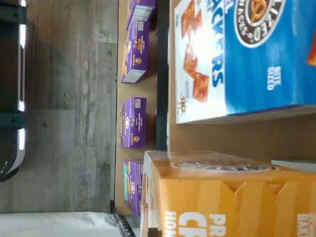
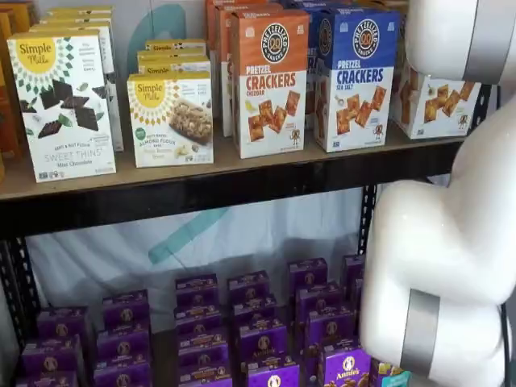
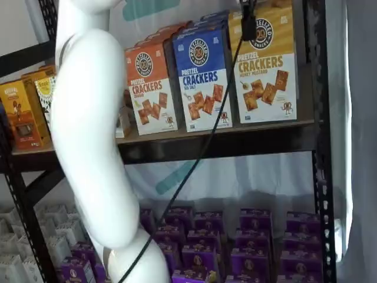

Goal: Retrieve the yellow and white box located on the top shelf, the sixth one from the left

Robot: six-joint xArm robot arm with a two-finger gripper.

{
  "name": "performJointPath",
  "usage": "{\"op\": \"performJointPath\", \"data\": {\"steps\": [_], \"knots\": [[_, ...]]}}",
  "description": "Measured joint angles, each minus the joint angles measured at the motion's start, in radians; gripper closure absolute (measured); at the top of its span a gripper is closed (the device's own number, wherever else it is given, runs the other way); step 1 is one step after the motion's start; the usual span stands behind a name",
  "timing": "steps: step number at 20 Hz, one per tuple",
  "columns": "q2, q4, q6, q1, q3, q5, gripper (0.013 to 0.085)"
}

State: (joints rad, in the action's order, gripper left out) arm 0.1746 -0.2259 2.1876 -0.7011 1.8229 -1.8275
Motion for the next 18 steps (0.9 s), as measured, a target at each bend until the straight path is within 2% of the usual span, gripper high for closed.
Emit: {"op": "performJointPath", "data": {"steps": [9,14,18], "knots": [[0.096,0.015,0.05,-0.05,-0.077,-0.052,0.037],[0.157,0.028,0.054,-0.051,-0.137,-0.073,0.037],[0.22,0.043,0.04,-0.032,-0.2,-0.089,0.037]]}}
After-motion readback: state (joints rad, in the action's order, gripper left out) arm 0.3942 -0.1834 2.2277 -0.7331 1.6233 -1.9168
